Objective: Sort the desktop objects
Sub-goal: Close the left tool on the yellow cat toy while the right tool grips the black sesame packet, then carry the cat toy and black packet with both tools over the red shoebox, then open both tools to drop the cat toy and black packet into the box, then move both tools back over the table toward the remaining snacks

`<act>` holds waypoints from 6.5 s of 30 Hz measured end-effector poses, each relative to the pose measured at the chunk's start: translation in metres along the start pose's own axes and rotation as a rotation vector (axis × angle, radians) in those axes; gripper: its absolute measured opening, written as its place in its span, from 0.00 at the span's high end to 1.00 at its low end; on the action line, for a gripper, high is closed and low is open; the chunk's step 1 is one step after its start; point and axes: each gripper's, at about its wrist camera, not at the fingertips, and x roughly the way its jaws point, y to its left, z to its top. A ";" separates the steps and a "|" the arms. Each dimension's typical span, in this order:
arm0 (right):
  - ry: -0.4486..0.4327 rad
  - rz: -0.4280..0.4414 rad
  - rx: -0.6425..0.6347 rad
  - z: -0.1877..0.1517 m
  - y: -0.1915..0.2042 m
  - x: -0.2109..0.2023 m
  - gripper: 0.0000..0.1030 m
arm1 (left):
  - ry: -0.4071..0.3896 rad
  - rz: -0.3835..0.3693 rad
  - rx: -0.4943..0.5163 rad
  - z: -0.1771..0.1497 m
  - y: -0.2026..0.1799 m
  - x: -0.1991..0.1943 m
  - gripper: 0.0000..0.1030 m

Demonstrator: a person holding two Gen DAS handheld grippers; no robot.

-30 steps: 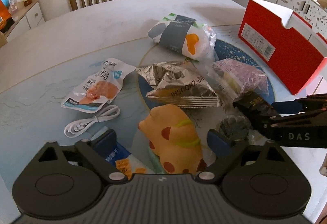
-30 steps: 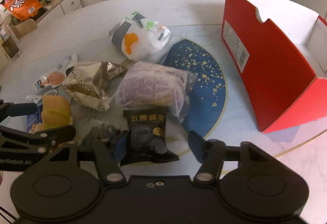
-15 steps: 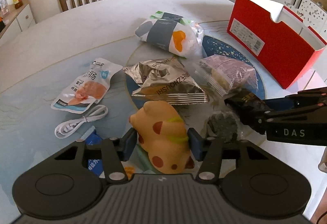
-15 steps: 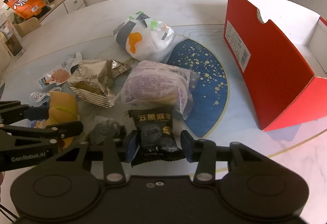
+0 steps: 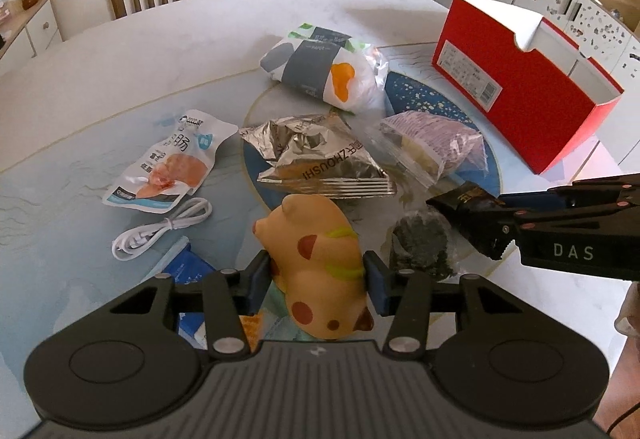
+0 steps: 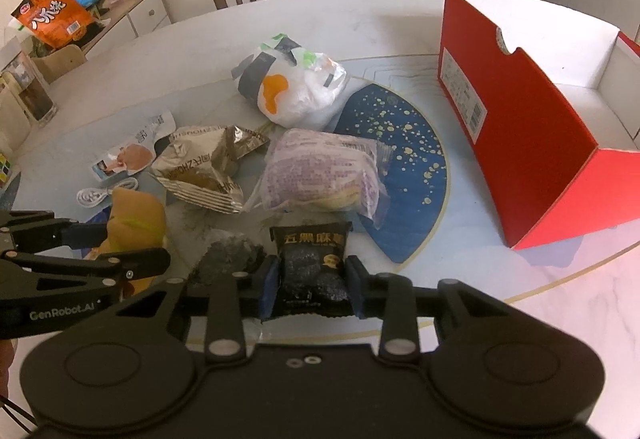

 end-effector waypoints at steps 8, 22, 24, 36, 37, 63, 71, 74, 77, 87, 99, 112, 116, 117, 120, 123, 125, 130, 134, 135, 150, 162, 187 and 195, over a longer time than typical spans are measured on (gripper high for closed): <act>-0.015 -0.015 0.014 -0.003 0.002 -0.012 0.68 | 0.011 -0.008 0.004 0.001 0.001 -0.015 0.53; 0.042 -0.050 -0.027 -0.018 0.011 0.005 0.64 | 0.002 -0.027 0.010 -0.010 0.002 -0.033 0.53; 0.050 -0.051 -0.017 -0.020 0.010 0.009 0.64 | -0.001 -0.025 0.006 -0.011 0.003 -0.035 0.53; 0.019 -0.028 0.033 -0.015 0.007 -0.022 0.67 | -0.011 -0.050 -0.001 -0.003 0.001 -0.056 0.53; 0.017 -0.024 0.036 -0.014 0.007 -0.027 0.67 | -0.011 -0.053 0.001 -0.002 0.000 -0.058 0.53; -0.093 0.055 0.027 0.042 -0.065 -0.118 0.67 | -0.116 -0.096 0.079 0.079 -0.074 -0.091 0.53; -0.092 0.047 0.010 0.064 -0.120 -0.119 0.67 | -0.103 -0.092 0.075 0.112 -0.120 -0.062 0.53; -0.091 0.042 0.006 0.072 -0.140 -0.118 0.67 | -0.099 -0.091 0.089 0.125 -0.139 -0.051 0.53; -0.091 0.041 -0.006 0.080 -0.159 -0.117 0.67 | -0.099 -0.074 0.077 0.137 -0.157 -0.040 0.53; -0.075 0.029 -0.021 0.098 -0.211 -0.110 0.67 | -0.060 -0.088 0.087 0.170 -0.202 -0.005 0.53; -0.042 0.001 -0.043 0.109 -0.254 -0.084 0.67 | -0.014 -0.068 0.145 0.204 -0.239 0.052 0.52; 0.051 -0.032 -0.136 0.122 -0.276 -0.030 0.67 | 0.118 -0.049 0.205 0.231 -0.252 0.126 0.52; 0.084 -0.029 -0.139 0.126 -0.284 -0.014 0.67 | 0.160 -0.046 0.235 0.231 -0.256 0.147 0.52; 0.090 -0.026 -0.137 0.126 -0.286 -0.011 0.67 | 0.169 -0.048 0.235 0.231 -0.257 0.151 0.52; 0.119 -0.014 -0.157 0.125 -0.287 -0.002 0.67 | 0.192 -0.057 0.238 0.231 -0.258 0.162 0.52; 0.142 -0.028 -0.185 0.124 -0.286 0.007 0.67 | 0.213 -0.055 0.250 0.230 -0.260 0.172 0.52; 0.156 -0.022 -0.188 0.125 -0.286 0.011 0.67 | 0.228 -0.052 0.271 0.229 -0.260 0.178 0.52; 0.184 -0.034 -0.193 0.126 -0.288 0.022 0.67 | 0.265 -0.050 0.265 0.227 -0.257 0.190 0.52; 0.219 -0.022 -0.219 0.127 -0.287 0.031 0.67 | 0.300 -0.048 0.269 0.226 -0.255 0.197 0.52; 0.230 -0.022 -0.217 0.128 -0.287 0.033 0.67 | 0.310 -0.042 0.271 0.226 -0.255 0.198 0.52; 0.282 -0.015 -0.234 0.121 -0.283 0.043 0.64 | 0.407 -0.052 0.300 0.229 -0.260 0.209 0.49; 0.222 0.014 -0.220 0.119 -0.293 0.015 0.47 | 0.316 -0.103 0.161 0.237 -0.247 0.168 0.29; 0.000 0.125 -0.215 0.121 -0.248 -0.091 0.43 | -0.012 -0.078 -0.076 0.199 -0.212 0.014 0.29; -0.035 0.132 -0.226 0.112 -0.202 -0.105 0.37 | -0.074 -0.026 -0.073 0.159 -0.179 -0.029 0.29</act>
